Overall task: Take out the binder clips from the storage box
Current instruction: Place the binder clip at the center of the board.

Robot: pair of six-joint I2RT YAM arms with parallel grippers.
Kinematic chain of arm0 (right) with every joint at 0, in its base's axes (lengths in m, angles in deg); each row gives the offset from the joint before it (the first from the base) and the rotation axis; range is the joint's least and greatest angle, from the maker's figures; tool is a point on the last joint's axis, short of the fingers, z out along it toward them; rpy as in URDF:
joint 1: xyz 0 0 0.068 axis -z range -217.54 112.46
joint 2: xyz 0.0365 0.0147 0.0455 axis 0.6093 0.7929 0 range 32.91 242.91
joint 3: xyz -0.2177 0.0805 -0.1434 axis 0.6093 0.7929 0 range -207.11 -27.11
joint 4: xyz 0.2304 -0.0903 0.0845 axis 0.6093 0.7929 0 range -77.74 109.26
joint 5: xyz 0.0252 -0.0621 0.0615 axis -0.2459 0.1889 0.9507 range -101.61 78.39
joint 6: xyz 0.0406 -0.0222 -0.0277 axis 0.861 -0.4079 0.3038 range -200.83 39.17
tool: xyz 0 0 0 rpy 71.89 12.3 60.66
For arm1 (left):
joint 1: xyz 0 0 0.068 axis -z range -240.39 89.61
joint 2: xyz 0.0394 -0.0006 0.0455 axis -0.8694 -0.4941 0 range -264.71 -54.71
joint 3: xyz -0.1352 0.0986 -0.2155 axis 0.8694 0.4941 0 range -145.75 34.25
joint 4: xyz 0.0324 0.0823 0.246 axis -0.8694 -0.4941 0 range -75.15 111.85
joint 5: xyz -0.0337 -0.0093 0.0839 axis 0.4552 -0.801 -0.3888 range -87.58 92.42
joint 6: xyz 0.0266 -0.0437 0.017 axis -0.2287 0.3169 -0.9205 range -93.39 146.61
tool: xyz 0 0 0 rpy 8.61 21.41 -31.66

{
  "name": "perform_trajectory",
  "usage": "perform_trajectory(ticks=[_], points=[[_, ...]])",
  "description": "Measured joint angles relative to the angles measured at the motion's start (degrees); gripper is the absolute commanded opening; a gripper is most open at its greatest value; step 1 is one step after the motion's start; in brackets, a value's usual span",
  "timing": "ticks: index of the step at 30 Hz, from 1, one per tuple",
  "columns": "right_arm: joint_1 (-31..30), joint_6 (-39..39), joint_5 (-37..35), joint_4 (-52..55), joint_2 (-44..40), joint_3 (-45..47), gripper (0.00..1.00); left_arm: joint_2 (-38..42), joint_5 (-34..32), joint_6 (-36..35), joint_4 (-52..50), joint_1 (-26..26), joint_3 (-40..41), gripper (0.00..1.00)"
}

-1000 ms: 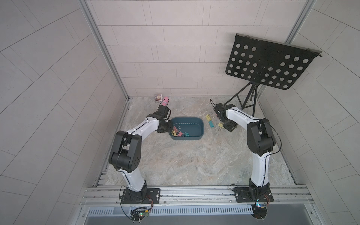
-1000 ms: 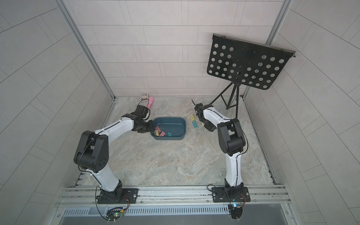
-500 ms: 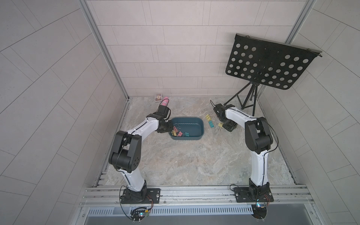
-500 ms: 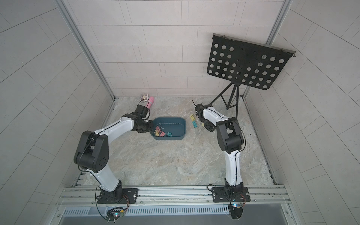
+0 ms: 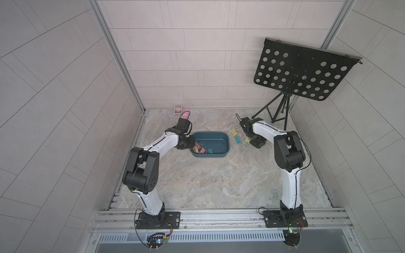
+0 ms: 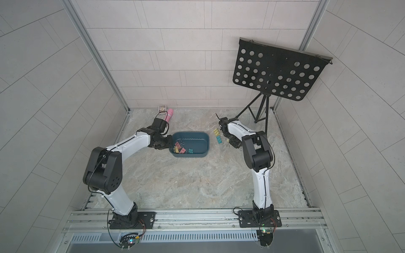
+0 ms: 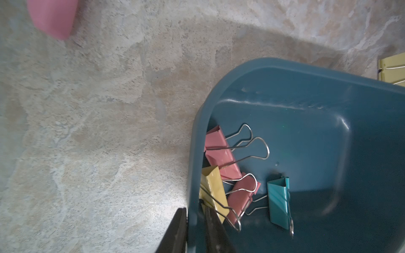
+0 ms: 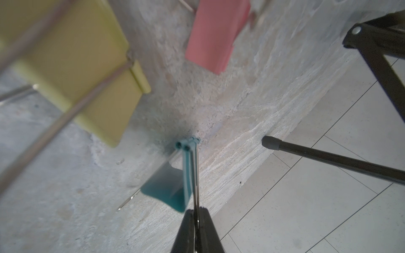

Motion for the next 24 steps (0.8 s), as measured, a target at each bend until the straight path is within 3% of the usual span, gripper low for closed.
perform_trajectory(ticks=[11,18,24], points=[[0.0,0.1,0.3,-0.1,0.0,-1.0,0.15,0.0,0.0,0.0,0.0,0.0,0.0,0.24],[0.0,1.3,4.3,-0.2,-0.3,-1.8,0.17,0.0,-0.1,0.0,0.0,0.0,0.0,0.24],[0.1,3.1,11.9,-1.4,-6.5,-2.0,0.31,0.0,-0.4,0.0,0.0,-0.2,0.0,0.24]])
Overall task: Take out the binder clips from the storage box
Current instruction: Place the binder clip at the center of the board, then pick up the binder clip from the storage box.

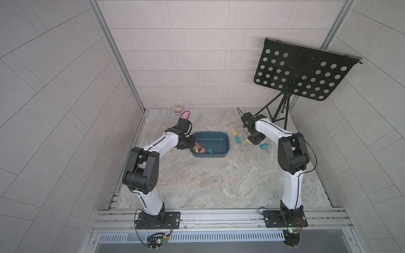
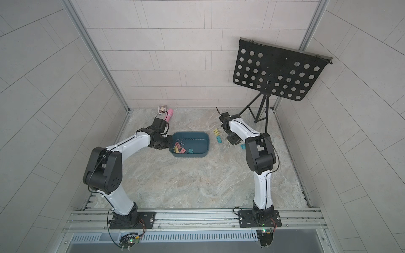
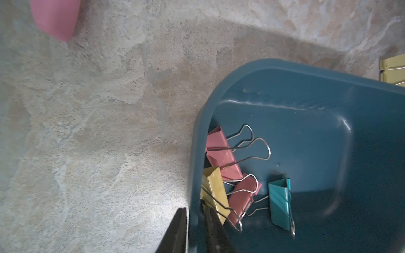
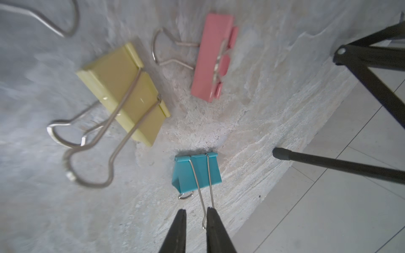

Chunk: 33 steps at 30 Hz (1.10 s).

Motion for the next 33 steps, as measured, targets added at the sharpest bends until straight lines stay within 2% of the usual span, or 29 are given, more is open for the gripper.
perform_trajectory(ticks=[5,9,13,17,24,33], points=[[0.0,1.9,10.3,-4.4,-10.2,0.0,0.44,0.0,0.0,0.0,0.2,0.0,0.0,0.24],[-0.3,4.2,22.1,-11.4,-16.9,2.2,0.46,0.0,0.0,0.0,0.3,0.0,0.0,0.24],[-2.3,7.2,32.0,-18.9,-18.1,5.4,0.47,0.0,0.0,0.1,0.4,0.0,0.0,0.24],[-5.8,10.2,39.3,-24.2,-13.7,5.2,0.45,0.2,0.0,0.1,0.5,0.0,0.4,0.24],[-12.5,15.8,46.8,-31.6,-2.7,0.7,0.44,1.5,-0.2,0.3,0.3,0.0,1.2,0.24],[-15.4,22.8,53.2,-37.1,8.0,-6.7,0.44,2.0,-0.2,0.3,0.4,0.0,1.5,0.24]])
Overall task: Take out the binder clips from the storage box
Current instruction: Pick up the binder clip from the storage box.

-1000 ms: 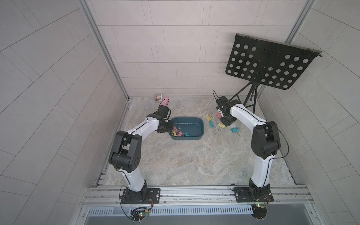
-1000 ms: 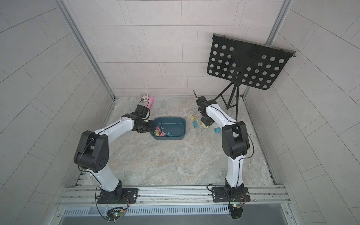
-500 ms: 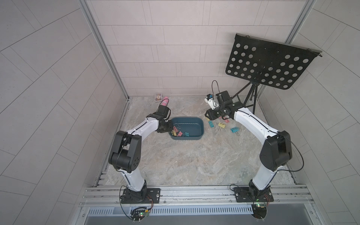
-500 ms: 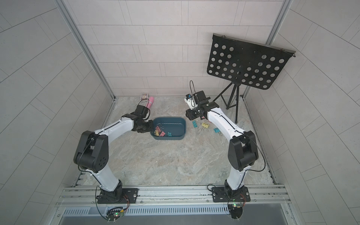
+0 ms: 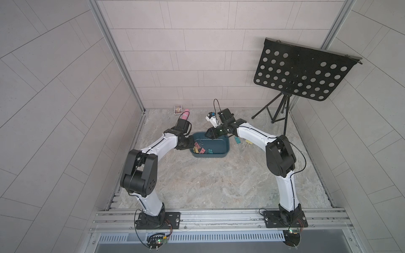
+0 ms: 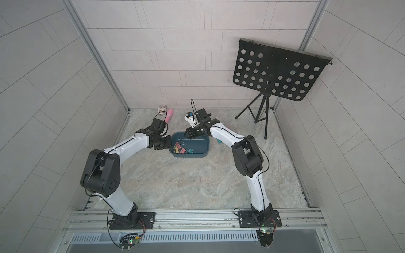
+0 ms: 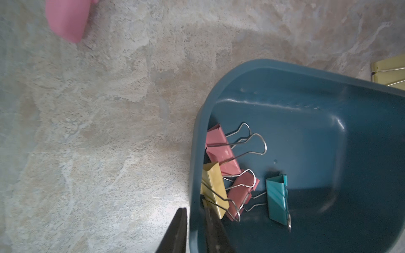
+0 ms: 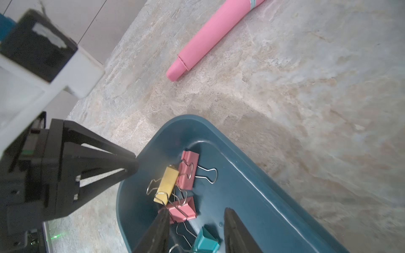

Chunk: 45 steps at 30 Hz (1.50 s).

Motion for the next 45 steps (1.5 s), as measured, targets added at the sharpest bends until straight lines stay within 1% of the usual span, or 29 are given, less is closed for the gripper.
perform_trajectory(ticks=[10,28,31,34,40,41,45], points=[[-1.4,4.0,3.1,-1.1,7.4,-4.8,0.44,0.0,0.2,0.2,0.3,0.0,0.7,0.24],[-1.9,7.1,5.2,-1.1,13.6,-9.3,0.38,0.0,0.8,0.8,0.9,0.0,1.3,0.24],[-2.1,7.3,5.4,-1.1,13.8,-9.3,0.32,0.0,0.9,0.8,0.9,0.0,1.3,0.24],[-2.1,7.8,5.7,-1.3,13.8,-9.3,0.2,0.0,0.9,0.8,0.9,0.0,1.3,0.24],[-2.1,8.3,6.0,-1.6,13.8,-9.3,0.03,0.0,0.9,0.8,0.9,0.0,1.3,0.24],[-2.1,8.5,6.2,-1.8,13.8,-9.3,0.0,0.0,0.9,0.8,0.9,0.0,1.3,0.24],[-1.9,8.4,6.2,-2.7,13.4,-8.3,0.0,0.0,0.8,0.8,0.9,0.0,1.3,0.24]])
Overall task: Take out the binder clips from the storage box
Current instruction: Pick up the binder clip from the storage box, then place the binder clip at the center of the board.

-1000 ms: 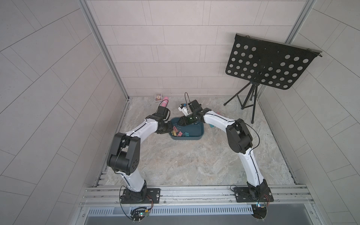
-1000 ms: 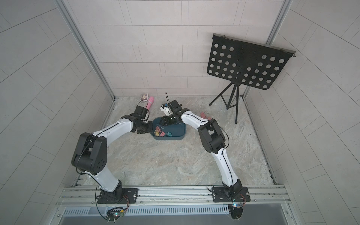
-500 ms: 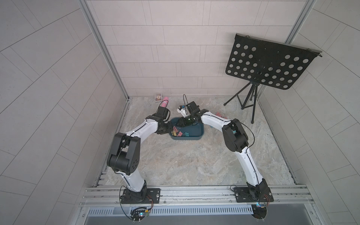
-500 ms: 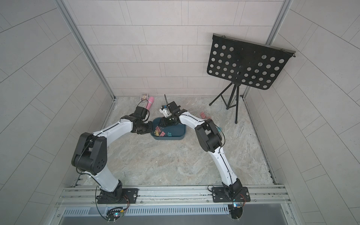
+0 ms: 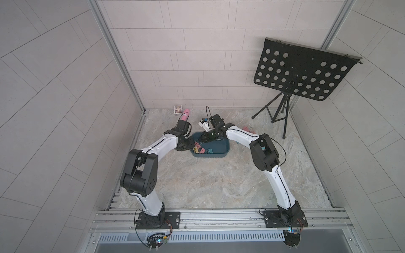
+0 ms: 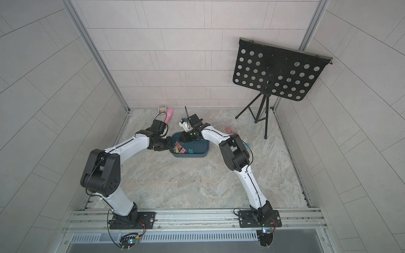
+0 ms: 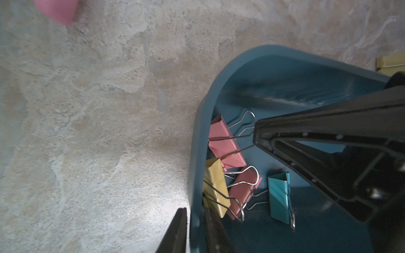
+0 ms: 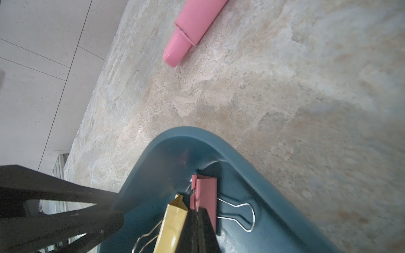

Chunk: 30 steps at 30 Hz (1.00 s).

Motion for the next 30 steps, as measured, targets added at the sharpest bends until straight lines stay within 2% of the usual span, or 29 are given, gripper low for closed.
perform_trajectory(ticks=[6,20,30], points=[[0.9,0.0,-1.0,-0.7,-4.8,6.1,0.0,0.0,0.0,0.0,0.0,0.0,0.0,0.24],[5.7,1.3,-2.2,-7.6,-22.5,21.4,0.0,0.0,0.0,0.3,0.0,0.0,0.3,0.24],[13.4,1.3,-3.1,-10.1,-37.0,34.4,0.0,0.0,-0.2,0.4,0.0,0.0,0.3,0.24]])
